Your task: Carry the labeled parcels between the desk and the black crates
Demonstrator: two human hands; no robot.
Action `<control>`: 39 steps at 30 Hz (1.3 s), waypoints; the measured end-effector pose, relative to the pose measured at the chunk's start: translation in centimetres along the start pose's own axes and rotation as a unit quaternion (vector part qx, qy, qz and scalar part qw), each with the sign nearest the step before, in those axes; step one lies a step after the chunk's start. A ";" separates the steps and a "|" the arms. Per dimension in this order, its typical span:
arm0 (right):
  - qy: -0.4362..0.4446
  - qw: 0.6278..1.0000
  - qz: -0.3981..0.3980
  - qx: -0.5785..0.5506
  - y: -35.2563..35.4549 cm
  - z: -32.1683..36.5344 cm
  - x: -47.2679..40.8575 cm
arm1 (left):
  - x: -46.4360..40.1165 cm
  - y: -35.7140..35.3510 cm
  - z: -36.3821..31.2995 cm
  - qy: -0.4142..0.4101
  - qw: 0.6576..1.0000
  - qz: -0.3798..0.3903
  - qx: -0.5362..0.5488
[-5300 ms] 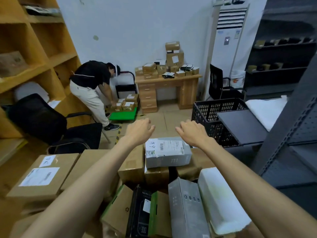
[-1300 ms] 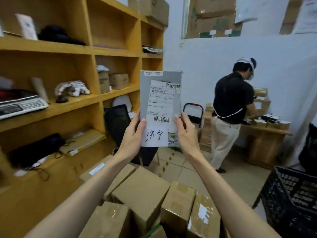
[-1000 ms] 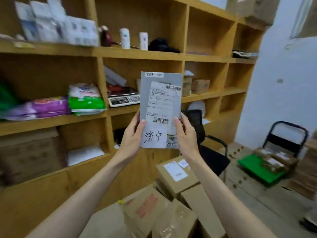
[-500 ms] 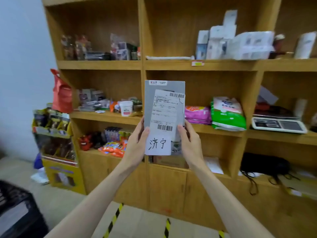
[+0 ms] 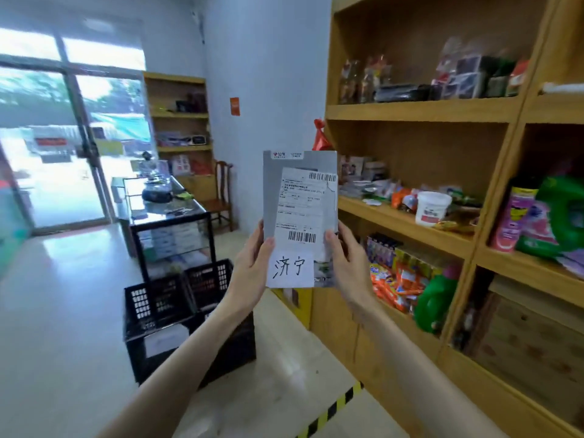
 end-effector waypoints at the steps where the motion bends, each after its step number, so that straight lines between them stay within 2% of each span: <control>1: 0.002 1.000 0.012 -0.010 -1.2 -0.1 -0.7 | -0.2 1.0 0.3 0.002 1.000 -0.009 -0.008; 7: 0.003 0.991 0.126 -0.049 -10.1 -1.1 -6.7 | -2.4 8.1 3.2 0.015 0.991 -0.101 -0.089; 11: 0.003 0.982 0.177 -0.067 -13.4 -1.5 -10.7 | -4.9 10.2 4.9 0.014 0.983 -0.131 -0.130; 27: 0.023 0.962 0.258 -0.085 -23.5 -6.6 -24.4 | -12.5 16.8 14.6 0.036 0.955 -0.207 -0.209; 39: -0.002 0.964 0.254 -0.075 -32.9 -8.9 -35.8 | -22.7 24.2 22.8 0.016 0.960 -0.187 -0.207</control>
Point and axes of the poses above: each hand's wrist, its own x-axis away from the middle knuckle, its own y-axis out of the back of the hand, z = x × y, the point moved 10 cm from there along -x, towards the middle knuckle, and after that the axes turned 14 degrees about -y, right-handed, at the moved point
